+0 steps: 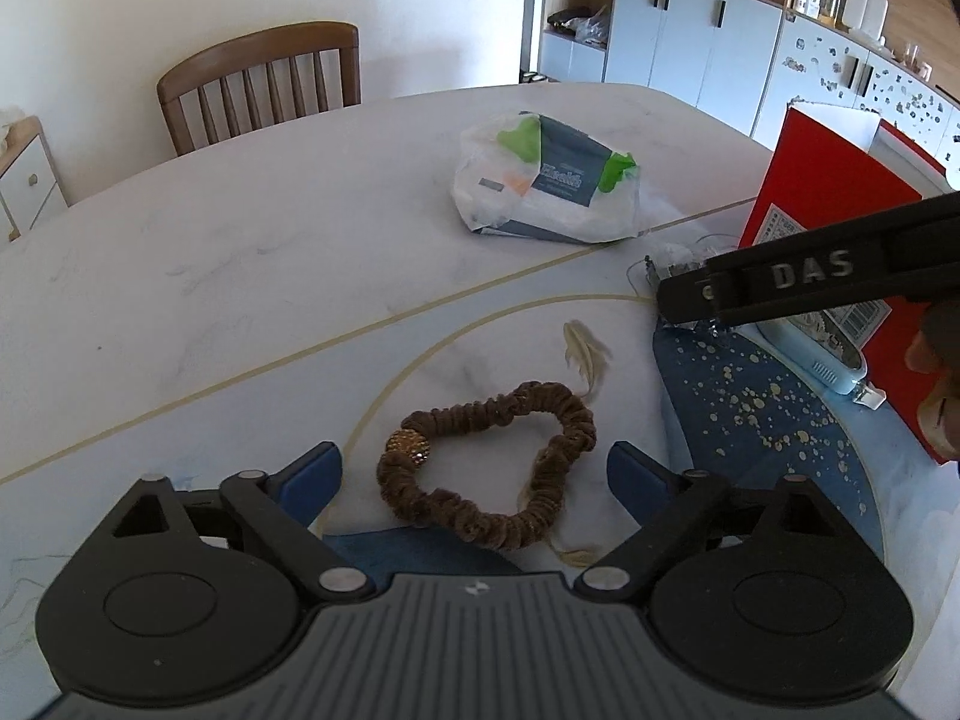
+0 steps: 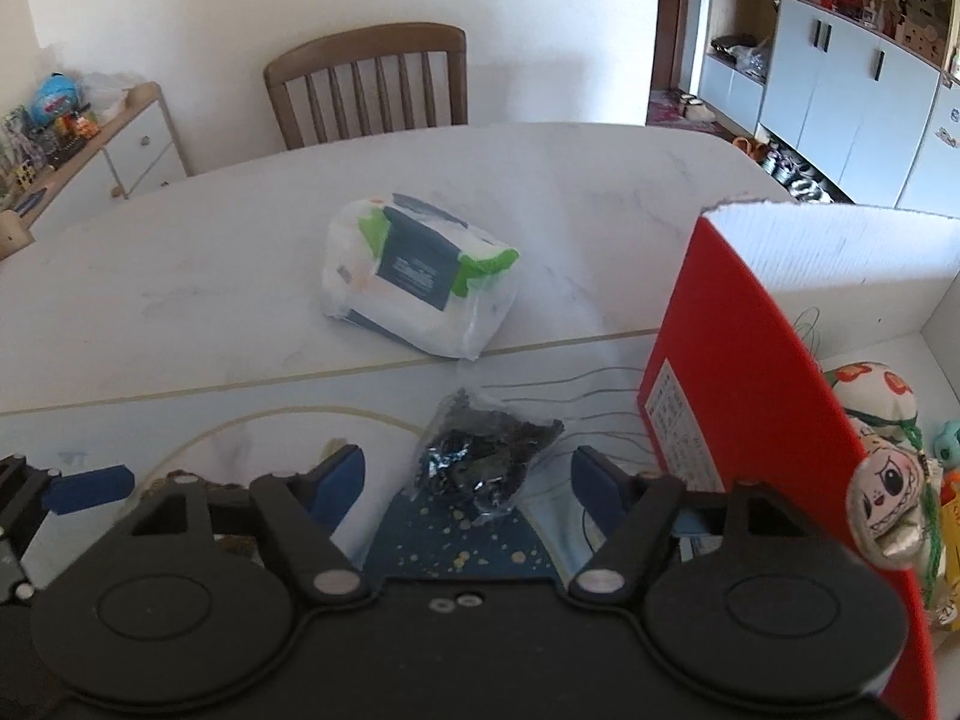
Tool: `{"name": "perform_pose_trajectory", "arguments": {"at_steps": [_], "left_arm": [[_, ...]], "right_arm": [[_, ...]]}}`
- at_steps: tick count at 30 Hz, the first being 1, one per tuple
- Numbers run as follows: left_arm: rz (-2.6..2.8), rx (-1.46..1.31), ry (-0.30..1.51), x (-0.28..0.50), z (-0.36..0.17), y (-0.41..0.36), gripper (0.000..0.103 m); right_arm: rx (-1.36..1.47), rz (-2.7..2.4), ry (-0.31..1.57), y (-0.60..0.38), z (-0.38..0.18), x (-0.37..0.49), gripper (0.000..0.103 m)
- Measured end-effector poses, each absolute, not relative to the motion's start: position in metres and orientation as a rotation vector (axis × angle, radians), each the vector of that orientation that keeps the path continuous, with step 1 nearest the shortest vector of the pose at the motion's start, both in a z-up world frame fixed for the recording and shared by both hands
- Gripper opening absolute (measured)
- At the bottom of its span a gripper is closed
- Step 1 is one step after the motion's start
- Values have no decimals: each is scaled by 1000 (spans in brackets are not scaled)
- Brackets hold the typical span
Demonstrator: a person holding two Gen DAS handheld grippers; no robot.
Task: Organize objects
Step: 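Grasp brown beaded hair tie with left gripper while right grasps clear bag of black items, then carry the hair tie and black-item bag over the shoebox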
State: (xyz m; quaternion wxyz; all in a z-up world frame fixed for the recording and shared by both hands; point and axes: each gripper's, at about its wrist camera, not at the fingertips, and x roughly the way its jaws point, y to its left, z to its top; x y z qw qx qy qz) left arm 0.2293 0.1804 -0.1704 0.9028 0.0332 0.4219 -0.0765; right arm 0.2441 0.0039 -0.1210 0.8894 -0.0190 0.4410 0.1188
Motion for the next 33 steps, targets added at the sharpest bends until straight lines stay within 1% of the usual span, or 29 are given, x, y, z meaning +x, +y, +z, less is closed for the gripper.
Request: {"name": "perform_pose_trajectory", "arguments": {"at_steps": [3,5,6,7,10,11,12,14,16,22,24,33], "left_arm": [[-150,68,870,230,-171,179,93],[-136,73,864,231,-170,178,86],[-129,79,862,232,-170,178,81],[-127,86,861,232,-169,177,77],[-136,93,858,231,-167,175,67],[-135,96,860,231,-167,174,66],[-135,97,862,231,-166,173,62],[-132,96,864,231,-165,173,54],[-128,97,866,231,-163,172,43],[-117,104,876,231,-161,169,29],[-116,113,877,231,-161,168,25],[-91,92,897,228,-156,170,23]], "right_arm": [[-47,239,925,5,-125,248,71],[-51,242,926,6,-127,250,67],[-54,244,928,7,-128,251,63],[-56,247,931,8,-128,253,61],[-64,249,936,11,-131,254,53],[-63,253,937,11,-132,254,50],[-65,255,938,12,-132,254,46],[-70,255,941,13,-133,255,43],[-69,258,939,12,-132,254,40],[-60,268,937,10,-129,252,34],[-57,271,932,9,-126,248,33],[-14,308,914,0,-104,225,32]]}}
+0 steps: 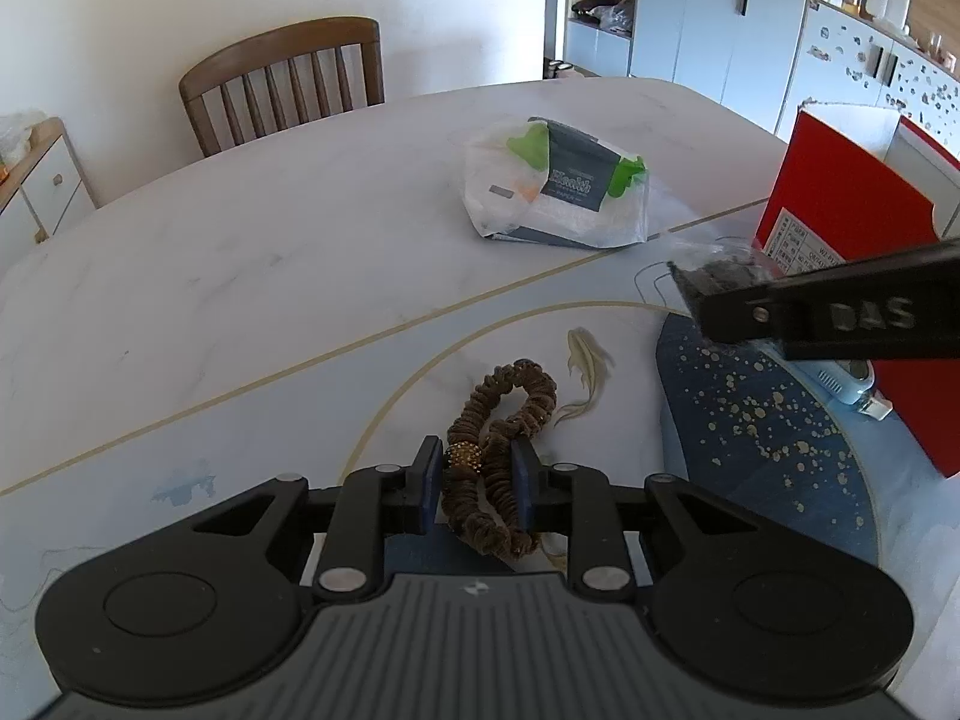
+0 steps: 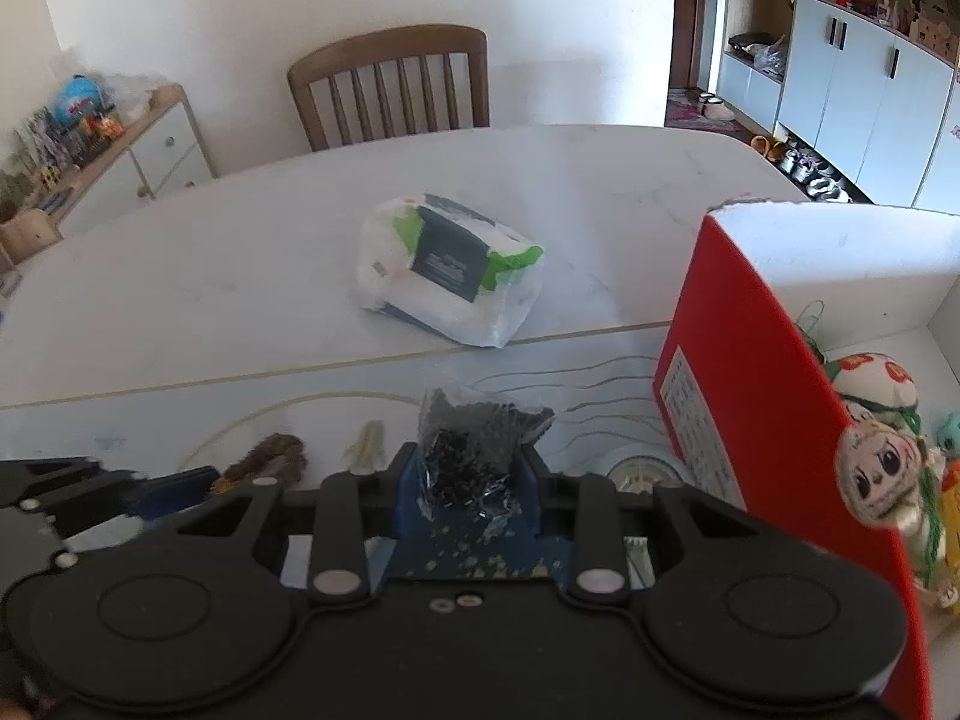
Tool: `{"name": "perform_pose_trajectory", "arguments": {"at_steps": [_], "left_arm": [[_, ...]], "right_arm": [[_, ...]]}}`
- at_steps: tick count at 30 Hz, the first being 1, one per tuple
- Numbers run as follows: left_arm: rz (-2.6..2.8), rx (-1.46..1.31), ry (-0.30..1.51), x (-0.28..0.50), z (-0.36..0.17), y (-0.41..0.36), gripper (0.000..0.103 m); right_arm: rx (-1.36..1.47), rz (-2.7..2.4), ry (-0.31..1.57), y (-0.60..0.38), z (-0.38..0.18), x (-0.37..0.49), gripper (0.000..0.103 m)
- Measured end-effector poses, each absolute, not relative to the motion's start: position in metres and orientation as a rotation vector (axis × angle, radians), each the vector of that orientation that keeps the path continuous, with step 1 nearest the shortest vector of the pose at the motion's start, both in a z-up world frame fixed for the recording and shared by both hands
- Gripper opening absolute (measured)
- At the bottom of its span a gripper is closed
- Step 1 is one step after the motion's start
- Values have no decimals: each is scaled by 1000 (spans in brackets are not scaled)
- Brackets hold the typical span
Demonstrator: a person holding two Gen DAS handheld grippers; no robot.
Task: Organize objects
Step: 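Carry the hair tie and black-item bag over the shoebox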
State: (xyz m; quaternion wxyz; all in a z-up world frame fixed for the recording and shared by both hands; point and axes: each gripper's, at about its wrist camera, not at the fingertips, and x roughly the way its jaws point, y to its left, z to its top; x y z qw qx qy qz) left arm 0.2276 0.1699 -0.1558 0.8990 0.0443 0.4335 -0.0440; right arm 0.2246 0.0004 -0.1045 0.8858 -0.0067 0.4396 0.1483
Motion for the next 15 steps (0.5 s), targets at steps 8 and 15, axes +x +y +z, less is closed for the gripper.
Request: {"name": "perform_pose_trajectory", "arguments": {"at_steps": [8,15], "left_arm": [[-99,55,876,215,-131,166,23],[-120,31,850,199,-99,154,23]], "right_arm": [[7,343,880,-12,-75,196,32],[28,364,840,-31,-48,173,32]]}}
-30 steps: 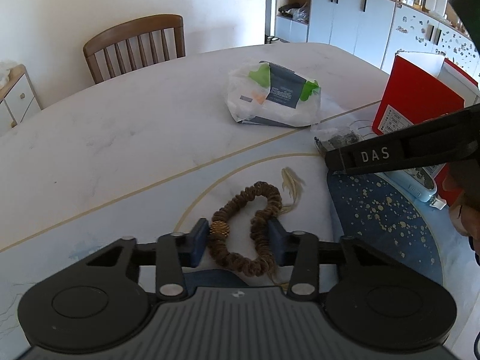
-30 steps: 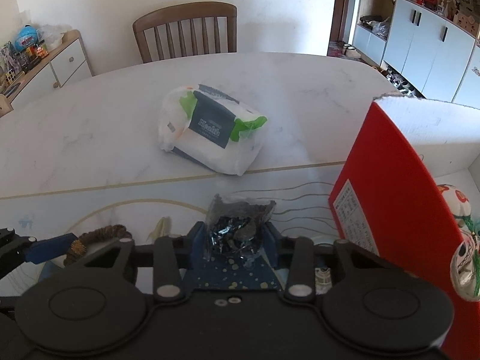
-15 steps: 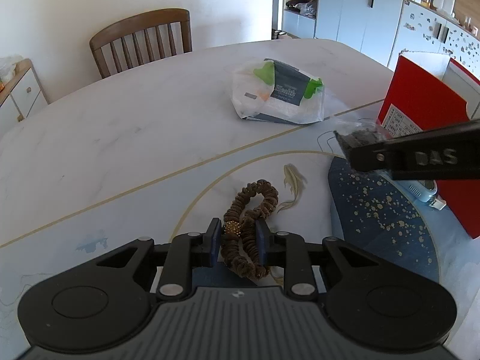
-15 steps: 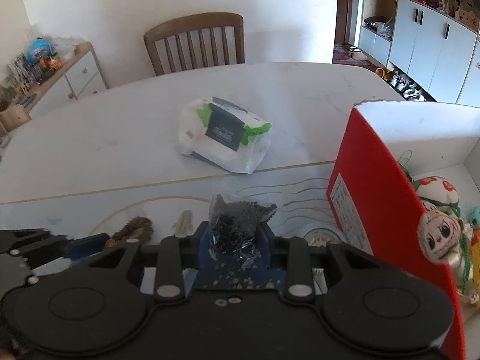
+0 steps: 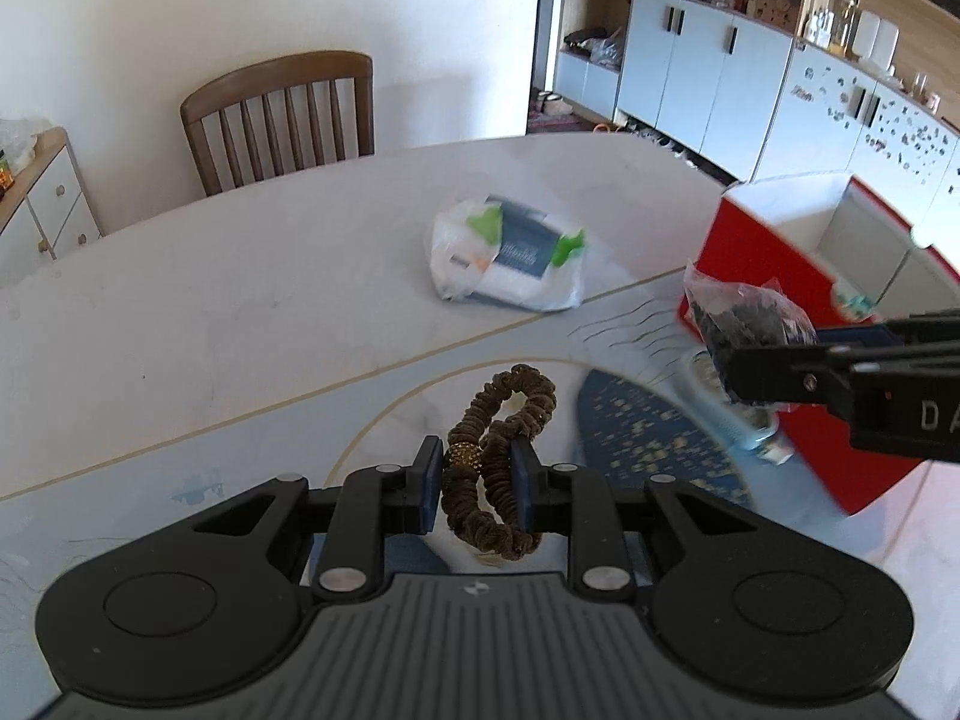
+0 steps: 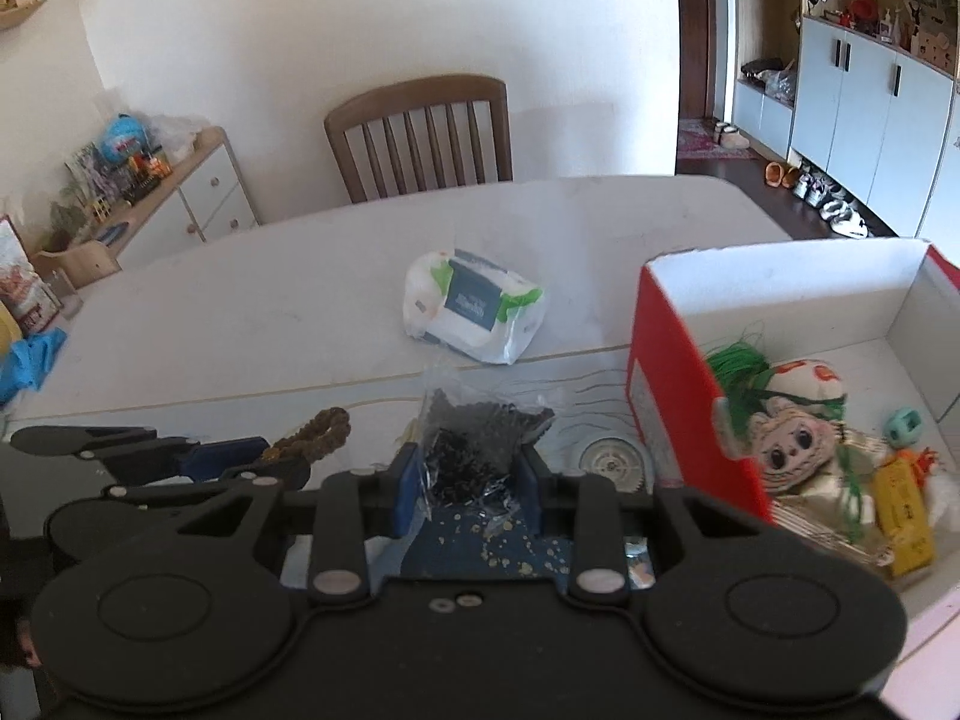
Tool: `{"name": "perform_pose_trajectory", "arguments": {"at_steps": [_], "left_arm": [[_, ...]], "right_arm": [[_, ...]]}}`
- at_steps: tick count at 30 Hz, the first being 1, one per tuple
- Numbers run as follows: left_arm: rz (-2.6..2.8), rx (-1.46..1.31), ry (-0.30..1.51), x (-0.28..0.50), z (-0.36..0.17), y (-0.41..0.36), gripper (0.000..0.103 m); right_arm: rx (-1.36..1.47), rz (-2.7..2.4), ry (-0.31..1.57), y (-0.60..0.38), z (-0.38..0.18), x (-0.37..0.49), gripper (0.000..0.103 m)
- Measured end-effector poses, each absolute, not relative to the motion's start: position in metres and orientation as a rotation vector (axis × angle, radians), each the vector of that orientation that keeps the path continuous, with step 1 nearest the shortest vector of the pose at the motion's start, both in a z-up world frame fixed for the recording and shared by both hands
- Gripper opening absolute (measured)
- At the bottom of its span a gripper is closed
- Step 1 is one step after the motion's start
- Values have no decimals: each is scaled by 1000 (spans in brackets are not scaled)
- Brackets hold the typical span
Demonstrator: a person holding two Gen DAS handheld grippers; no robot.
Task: Organize objects
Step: 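Carry the hair tie and black-item bag over the shoebox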
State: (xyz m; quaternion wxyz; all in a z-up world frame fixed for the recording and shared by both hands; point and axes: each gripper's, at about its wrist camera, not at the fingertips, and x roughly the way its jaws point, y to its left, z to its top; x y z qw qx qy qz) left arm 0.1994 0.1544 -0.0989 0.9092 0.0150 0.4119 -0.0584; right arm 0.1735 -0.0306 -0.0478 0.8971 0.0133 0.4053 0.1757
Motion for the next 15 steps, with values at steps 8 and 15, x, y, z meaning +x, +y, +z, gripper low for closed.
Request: {"name": "perform_pose_trajectory", "arguments": {"at_steps": [8,15], "left_arm": [[-136,36,808,185,-63,133,23],[-146,64,753,176,-34,107,23]], "right_arm": [[61,380,805,-60,-25,154,32],[62,395,773,-89,-9,144,32]]}}
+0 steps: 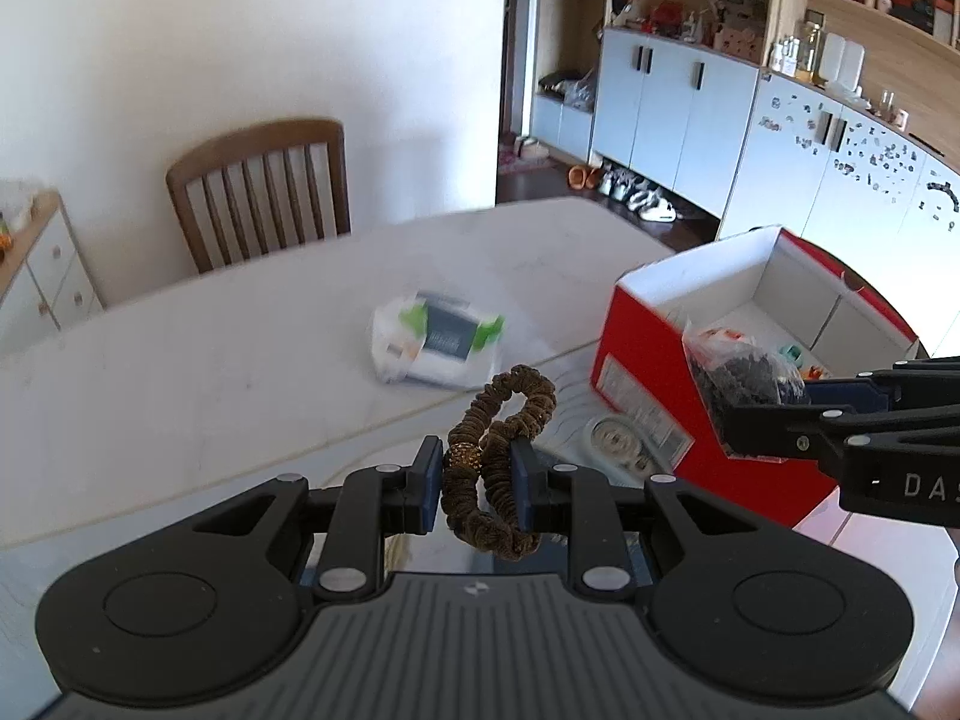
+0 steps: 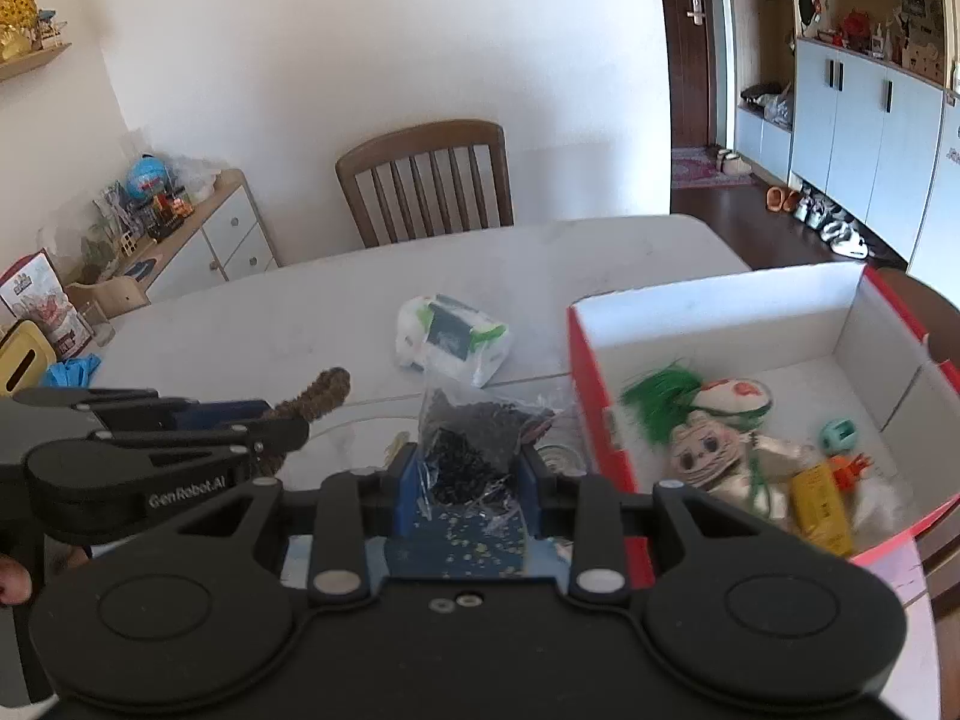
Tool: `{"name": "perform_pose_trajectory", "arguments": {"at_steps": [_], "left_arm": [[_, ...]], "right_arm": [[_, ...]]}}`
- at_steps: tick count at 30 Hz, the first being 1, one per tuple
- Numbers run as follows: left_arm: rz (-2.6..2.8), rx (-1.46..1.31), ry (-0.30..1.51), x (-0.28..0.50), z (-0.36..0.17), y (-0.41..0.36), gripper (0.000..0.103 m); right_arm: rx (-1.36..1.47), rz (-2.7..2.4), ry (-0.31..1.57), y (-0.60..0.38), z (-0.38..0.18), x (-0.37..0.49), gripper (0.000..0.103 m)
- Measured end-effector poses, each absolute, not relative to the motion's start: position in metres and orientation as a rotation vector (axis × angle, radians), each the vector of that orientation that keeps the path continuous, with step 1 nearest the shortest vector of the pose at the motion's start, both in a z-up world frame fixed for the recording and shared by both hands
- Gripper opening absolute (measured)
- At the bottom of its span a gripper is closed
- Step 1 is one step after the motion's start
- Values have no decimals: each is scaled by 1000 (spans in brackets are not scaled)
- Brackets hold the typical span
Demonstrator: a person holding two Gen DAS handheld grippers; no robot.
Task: Organize objects
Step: 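Carry the hair tie and black-item bag over the shoebox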
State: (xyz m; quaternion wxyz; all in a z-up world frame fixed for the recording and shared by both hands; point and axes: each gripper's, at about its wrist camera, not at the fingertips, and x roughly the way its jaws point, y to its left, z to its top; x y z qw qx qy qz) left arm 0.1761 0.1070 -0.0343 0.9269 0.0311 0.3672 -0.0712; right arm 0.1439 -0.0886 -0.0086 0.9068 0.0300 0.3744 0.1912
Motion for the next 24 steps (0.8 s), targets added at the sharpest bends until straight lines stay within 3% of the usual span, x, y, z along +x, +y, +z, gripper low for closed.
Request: {"name": "perform_pose_trajectory", "arguments": {"at_steps": [24], "left_arm": [[-211,123,695,203,-6,-44,24]], "right_arm": [[50,390,732,-223,6,169,32]]}}
